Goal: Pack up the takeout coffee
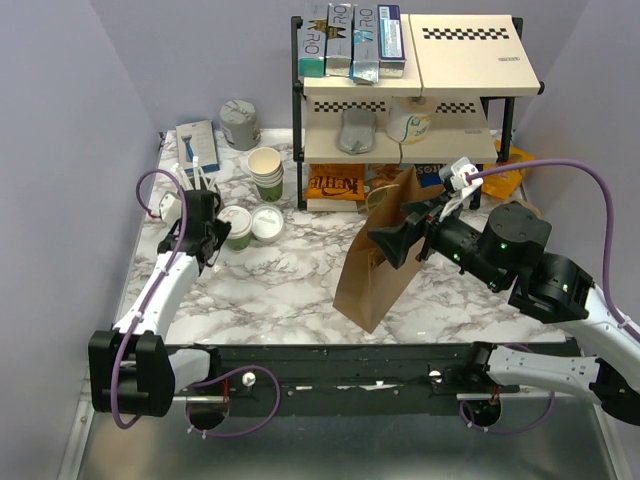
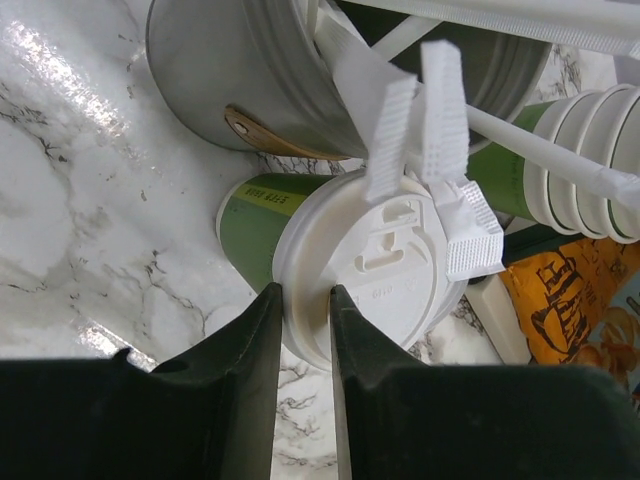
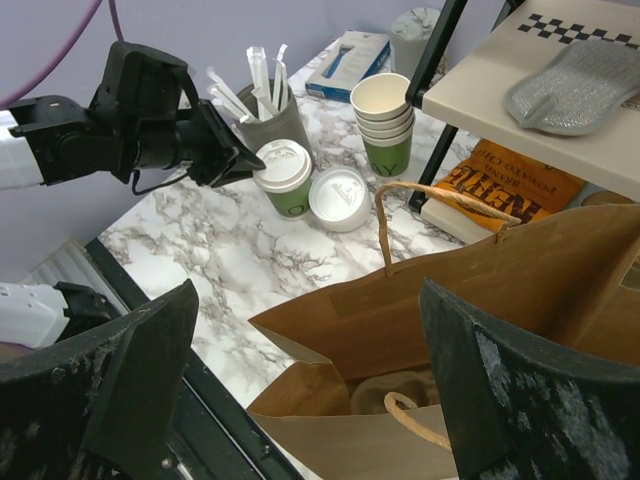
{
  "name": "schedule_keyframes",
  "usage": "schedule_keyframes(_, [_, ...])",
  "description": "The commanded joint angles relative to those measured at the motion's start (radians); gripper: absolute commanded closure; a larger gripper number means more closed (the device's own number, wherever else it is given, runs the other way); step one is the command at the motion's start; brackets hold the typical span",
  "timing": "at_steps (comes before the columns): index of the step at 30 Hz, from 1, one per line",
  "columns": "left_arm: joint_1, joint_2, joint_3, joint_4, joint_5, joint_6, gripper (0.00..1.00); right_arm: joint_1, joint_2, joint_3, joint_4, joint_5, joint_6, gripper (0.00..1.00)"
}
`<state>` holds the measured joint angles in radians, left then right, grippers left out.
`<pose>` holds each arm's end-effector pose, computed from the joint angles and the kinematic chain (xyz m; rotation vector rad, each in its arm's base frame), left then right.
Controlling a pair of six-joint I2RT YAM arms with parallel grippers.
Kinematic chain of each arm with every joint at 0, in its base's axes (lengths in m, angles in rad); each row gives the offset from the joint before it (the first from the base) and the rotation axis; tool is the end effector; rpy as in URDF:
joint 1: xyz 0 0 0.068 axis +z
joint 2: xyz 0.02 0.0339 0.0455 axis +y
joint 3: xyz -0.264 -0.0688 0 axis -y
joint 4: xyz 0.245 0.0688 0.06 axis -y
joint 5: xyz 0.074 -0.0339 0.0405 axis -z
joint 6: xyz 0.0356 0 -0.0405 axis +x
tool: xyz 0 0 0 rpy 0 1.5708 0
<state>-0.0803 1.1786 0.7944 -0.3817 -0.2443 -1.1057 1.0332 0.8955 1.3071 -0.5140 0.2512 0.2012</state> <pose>0.2469 -0.0112 0.2460 -1.2472 1.9677 -0.3166 0.0913 0.1358 0.4615 -0.5129 1.6432 0.7172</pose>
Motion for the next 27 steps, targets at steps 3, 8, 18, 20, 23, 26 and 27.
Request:
schedule_keyframes(3, [0.004, -0.007, -0.004, -0.069, 0.125, 0.066, 0.87, 0.005, -0.01, -0.008, -0.015, 0.03, 0.015, 0.0])
schedule_keyframes(8, [0.004, -0.04, -0.023, -0.1, 0.218, 0.086, 0.88, 0.007, -0.017, -0.009, -0.02, 0.028, 0.017, 0.0])
schedule_keyframes(18, [0.005, -0.18, -0.069, -0.158, 0.278, 0.112, 0.89, 0.005, -0.02, -0.019, -0.006, 0.026, 0.012, 0.0])
schedule_keyframes(20, [0.007, -0.174, -0.067, -0.145, 0.287, 0.112, 0.91, 0.007, -0.024, -0.028, 0.005, 0.028, 0.014, 0.0])
schedule_keyframes(23, [0.007, -0.148, -0.054, -0.134, 0.399, 0.136, 0.96, 0.007, -0.029, -0.029, 0.006, 0.029, 0.014, 0.0])
schedule_keyframes(26, [0.007, -0.152, -0.055, -0.14, 0.502, 0.176, 0.96, 0.007, -0.029, -0.025, 0.002, 0.026, 0.007, 0.0])
schedule_keyframes(27, [0.007, -0.168, -0.057, -0.152, 0.517, 0.184, 0.96, 0.007, -0.026, -0.023, 0.0, 0.02, 0.004, 0.0])
